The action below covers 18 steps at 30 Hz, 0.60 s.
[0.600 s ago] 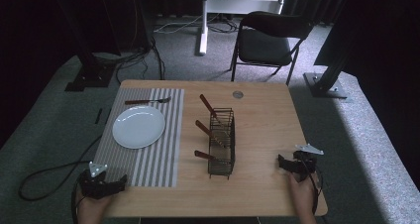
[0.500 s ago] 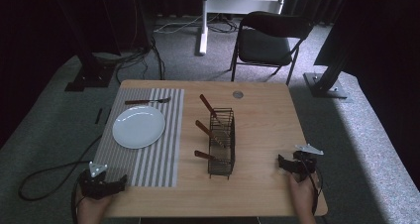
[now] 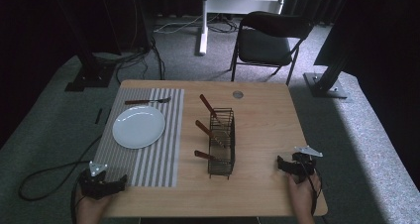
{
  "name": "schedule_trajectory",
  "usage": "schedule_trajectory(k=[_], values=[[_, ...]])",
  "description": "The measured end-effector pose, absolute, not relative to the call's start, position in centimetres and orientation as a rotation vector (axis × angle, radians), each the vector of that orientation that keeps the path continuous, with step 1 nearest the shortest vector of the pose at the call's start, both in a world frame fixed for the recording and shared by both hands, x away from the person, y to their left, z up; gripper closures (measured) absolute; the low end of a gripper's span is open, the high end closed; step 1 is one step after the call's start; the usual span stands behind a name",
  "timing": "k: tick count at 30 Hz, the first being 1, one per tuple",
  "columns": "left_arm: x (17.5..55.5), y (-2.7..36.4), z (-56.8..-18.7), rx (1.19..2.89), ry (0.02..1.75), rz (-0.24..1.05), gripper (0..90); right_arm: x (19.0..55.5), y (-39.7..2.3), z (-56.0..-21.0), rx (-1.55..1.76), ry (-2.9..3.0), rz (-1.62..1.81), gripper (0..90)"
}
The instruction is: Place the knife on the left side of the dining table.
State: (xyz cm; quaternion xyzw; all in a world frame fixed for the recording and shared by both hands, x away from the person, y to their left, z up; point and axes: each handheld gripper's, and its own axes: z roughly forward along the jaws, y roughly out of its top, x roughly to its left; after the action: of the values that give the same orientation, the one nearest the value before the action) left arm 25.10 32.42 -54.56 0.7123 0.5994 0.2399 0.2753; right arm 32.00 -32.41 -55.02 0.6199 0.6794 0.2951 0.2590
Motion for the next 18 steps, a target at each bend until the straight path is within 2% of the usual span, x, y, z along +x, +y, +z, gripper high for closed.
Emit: schedule_trajectory(k=[18], values=[[25.39,32.63,-54.42,1.948,1.574,0.618,0.6,31.99,-32.42,-55.04,1.679,1.841,0.8,11.8]])
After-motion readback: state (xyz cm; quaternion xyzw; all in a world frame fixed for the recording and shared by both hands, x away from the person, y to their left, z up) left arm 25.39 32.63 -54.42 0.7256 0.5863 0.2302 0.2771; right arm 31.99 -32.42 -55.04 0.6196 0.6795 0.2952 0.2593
